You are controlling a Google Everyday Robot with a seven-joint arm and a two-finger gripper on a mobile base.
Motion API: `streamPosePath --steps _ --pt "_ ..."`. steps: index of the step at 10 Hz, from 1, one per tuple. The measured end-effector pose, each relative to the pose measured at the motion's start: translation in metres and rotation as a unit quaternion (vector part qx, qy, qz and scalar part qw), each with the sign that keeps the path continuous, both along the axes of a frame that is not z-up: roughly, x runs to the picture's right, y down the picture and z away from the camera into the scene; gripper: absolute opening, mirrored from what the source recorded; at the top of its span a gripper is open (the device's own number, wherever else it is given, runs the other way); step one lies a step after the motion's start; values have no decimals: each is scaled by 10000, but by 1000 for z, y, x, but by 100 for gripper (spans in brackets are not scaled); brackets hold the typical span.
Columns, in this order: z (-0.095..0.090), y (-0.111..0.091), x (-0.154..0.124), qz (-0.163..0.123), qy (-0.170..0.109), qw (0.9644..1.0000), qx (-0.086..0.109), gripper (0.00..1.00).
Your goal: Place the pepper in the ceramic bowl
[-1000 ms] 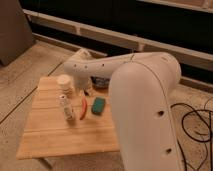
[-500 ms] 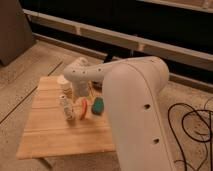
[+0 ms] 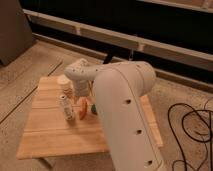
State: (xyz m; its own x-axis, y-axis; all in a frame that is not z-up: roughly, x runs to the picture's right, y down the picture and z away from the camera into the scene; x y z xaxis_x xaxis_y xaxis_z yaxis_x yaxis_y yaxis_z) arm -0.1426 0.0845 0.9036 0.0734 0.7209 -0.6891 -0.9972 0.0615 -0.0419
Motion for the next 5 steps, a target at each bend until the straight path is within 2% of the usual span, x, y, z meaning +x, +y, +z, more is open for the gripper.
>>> streamPosePath --steps 5 --pt "27 14 -14 -188 -77 9991 -364 60"
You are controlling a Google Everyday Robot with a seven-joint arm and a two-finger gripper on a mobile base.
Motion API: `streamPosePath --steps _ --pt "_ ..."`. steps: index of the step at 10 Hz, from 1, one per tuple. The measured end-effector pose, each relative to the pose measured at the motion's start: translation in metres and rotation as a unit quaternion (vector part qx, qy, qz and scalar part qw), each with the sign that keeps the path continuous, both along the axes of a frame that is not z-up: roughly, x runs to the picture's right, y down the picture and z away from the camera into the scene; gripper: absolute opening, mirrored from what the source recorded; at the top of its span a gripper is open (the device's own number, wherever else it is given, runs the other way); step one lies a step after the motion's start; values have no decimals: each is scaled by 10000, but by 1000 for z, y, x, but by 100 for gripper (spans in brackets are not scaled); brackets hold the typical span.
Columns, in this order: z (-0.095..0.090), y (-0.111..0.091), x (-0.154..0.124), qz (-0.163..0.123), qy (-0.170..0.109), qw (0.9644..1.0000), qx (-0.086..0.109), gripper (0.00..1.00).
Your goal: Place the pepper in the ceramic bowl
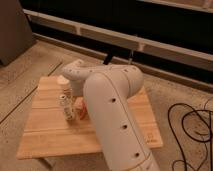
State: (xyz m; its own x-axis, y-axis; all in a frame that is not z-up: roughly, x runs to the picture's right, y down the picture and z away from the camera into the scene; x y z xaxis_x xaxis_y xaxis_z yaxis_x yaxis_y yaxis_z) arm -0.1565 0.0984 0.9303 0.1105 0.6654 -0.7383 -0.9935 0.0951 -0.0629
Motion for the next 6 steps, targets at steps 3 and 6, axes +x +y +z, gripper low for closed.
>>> streamPosePath --steps 3,6 --pt "10 5 -1 -53 -31 9999 -118 40" --pt "13 3 0 -96 -83 9998 -126 6"
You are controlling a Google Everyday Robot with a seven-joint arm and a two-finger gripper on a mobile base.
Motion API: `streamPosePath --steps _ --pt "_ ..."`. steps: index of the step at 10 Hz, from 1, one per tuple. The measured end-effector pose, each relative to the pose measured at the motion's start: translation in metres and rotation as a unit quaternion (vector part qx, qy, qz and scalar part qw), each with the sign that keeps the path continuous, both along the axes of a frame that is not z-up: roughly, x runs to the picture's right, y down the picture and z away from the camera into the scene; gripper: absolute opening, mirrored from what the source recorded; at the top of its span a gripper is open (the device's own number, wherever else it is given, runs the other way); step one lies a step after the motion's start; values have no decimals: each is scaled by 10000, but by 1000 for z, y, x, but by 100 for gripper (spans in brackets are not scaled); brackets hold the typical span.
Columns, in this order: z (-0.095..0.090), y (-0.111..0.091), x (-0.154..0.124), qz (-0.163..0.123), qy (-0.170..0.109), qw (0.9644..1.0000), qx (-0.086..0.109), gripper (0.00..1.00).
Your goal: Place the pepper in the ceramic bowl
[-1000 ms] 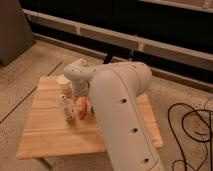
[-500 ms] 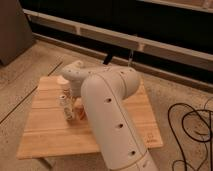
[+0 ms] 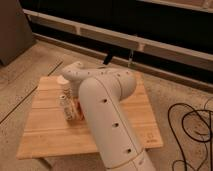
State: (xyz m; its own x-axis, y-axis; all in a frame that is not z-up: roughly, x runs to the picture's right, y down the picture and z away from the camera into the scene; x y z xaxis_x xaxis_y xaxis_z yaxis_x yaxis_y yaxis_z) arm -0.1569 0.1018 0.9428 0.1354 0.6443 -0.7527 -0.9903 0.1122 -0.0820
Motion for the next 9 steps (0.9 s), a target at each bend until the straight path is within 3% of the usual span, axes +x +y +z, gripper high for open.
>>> streamPosePath --steps 2,3,5,6,8,9 --pt "2 -6 1 38 -41 9999 110 0" --pt "-2 -19 2 198 -50 9994 265 0" --pt "-23 -57 8 454 -118 9959 768 0" --pt "-55 -97 18 505 -201 9890 1377 0" --pt "-102 -139 33 521 -302 9755 2117 0" --pt "-125 -158 39 510 -356 9671 2466 0"
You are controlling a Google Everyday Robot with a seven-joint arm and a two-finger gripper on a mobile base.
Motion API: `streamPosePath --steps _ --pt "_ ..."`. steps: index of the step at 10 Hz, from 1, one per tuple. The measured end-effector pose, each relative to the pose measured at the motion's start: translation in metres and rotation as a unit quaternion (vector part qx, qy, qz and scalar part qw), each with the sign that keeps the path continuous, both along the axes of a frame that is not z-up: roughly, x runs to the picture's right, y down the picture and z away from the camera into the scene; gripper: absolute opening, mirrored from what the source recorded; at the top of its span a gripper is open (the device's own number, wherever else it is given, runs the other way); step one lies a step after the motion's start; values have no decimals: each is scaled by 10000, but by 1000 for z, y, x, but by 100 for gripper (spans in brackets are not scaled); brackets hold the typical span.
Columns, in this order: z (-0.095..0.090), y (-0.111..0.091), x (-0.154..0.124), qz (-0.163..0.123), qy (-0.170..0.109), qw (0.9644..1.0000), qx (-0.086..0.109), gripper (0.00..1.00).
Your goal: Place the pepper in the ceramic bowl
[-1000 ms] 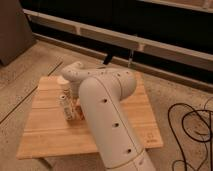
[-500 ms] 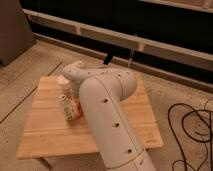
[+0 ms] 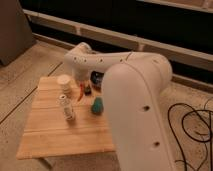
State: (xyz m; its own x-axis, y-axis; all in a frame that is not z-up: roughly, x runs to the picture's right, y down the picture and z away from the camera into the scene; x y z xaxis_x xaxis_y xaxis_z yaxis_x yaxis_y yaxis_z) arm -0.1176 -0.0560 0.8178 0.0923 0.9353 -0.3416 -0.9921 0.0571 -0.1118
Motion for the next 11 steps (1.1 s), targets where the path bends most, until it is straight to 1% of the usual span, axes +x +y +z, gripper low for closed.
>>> streamPosePath --steps 1,2,5,6,7,8,9,10,11 --pt "-8 -5 -1 -21 -32 9999 115 0" --pt "-11 -6 -1 -26 -43 9999 153 0" --pt "-10 -8 -1 -10 -28 9999 153 0" --pt "-7 -22 9 90 71 9996 247 0" --pt "-3 -46 32 290 215 9984 429 0" --pt "3 -69 59 516 351 9963 587 0" --pt "6 -82 76 710 407 9944 670 0" --pt "9 -95 100 950 500 9914 749 0" --pt "9 -95 102 973 505 9911 750 0"
